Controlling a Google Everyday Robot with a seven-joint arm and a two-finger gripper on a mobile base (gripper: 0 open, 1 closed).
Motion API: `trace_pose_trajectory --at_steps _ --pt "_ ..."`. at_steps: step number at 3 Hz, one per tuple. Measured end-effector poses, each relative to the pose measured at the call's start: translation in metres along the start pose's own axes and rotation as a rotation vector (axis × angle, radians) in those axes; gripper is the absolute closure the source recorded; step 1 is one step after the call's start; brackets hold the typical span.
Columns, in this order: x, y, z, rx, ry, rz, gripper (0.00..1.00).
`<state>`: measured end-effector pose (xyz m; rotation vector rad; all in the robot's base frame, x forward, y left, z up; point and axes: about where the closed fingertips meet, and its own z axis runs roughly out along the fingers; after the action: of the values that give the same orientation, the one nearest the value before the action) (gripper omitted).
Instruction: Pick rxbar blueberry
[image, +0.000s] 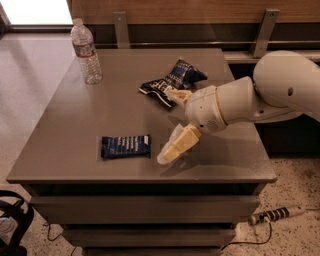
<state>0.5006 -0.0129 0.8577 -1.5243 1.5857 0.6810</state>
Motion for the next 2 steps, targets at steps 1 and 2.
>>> trace_pose_trajectory --at_steps 1,2 --pt "0.0 0.006 0.013 -0.057 -0.013 -0.006 0.0" --pt "0.001 0.014 0.024 -0.126 -0.008 -0.01 0.0"
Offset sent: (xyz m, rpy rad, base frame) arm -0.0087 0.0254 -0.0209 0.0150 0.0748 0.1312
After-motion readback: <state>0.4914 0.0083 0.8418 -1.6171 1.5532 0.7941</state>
